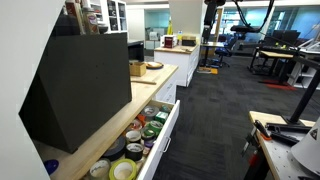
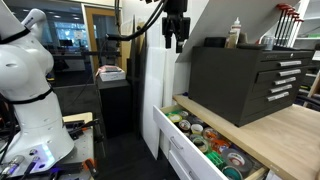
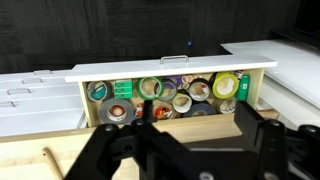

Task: Close the drawer

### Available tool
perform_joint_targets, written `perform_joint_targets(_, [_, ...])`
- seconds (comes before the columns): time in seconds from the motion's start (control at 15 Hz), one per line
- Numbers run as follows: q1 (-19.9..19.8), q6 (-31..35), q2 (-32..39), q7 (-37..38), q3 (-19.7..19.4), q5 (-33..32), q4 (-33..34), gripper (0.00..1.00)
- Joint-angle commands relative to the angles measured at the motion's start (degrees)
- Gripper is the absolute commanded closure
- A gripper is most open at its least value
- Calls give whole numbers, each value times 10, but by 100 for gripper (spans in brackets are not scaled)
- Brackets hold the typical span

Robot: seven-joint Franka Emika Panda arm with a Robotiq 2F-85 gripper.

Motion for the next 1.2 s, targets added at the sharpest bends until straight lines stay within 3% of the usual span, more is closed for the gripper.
perform_joint_targets(0.0, [-9, 28, 20, -47, 5, -3, -11, 0])
perform_joint_targets(0.4, [5, 116, 86, -210, 3, -4, -54, 0])
perform_joint_targets(0.87, [15, 178, 149, -407, 43, 17, -66, 0])
perform_joint_targets(0.93, [1, 157, 147, -360, 45, 6, -58, 0])
perform_joint_targets(1.13, [0, 158, 153, -364, 52, 6, -58, 0])
